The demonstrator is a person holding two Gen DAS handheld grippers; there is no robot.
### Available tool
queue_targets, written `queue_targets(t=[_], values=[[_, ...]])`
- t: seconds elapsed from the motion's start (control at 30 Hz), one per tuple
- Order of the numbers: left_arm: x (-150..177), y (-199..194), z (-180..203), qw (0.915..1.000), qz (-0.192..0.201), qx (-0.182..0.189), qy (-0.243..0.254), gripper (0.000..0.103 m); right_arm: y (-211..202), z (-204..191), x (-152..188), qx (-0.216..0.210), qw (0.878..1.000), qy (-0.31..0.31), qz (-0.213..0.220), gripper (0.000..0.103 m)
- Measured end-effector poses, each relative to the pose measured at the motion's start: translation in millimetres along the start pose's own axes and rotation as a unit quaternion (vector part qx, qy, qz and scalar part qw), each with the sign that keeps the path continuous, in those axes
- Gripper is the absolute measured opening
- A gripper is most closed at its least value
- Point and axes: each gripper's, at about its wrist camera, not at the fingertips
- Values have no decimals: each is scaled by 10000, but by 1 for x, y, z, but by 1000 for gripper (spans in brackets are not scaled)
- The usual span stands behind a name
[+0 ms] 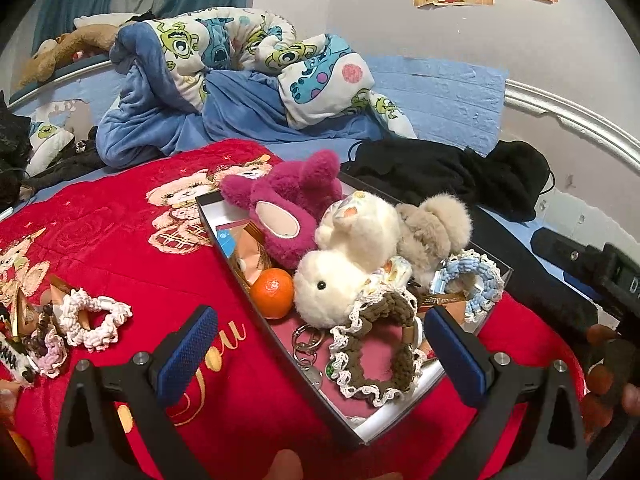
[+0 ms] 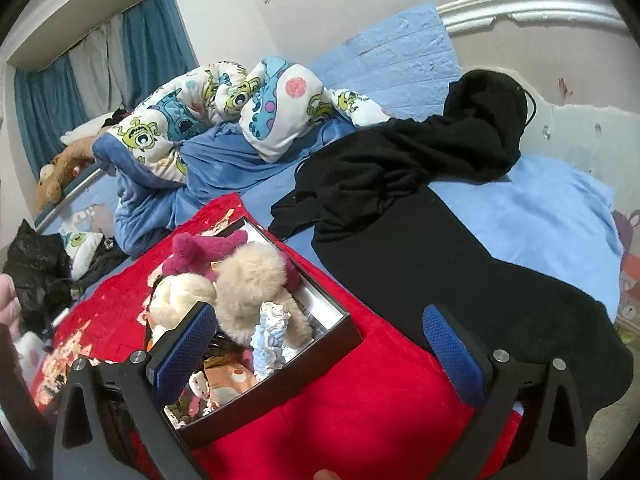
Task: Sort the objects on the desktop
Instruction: 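Lift both open tools out of the box and back toward the pile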
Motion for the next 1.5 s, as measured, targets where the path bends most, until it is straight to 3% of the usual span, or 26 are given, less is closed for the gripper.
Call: queue_targets(t=[0.23,0.53,0.83,1.27,1.5], values=[[-5,-15,-5,9999,41,-1,-122,103,-9,-12,3,-20,9998,-196,45,103],[-12,-40,-7,9998,57,-201,79,103,-21,-25,8,-164,9996,-238,49,103],[-12,-71,-33,9990,125,-396,-187,103,-31,-53,20,-429,9981,-450,5,103],[-13,-97,-71,9959,178,-649,-612,103,-50,-107,33,-731,9898,-1219,114,103],[-9,-111,-86,9939,126,-1000,-456,103,-56,-128,43,-1038,9844,-1419,12,103]])
Point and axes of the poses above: each gripper's, at about its wrist camera, not at the fingertips, and y roughly the way its jaws point, z to its right, x to its underside, and after that the axes turned 12 degrees about x, right-handed
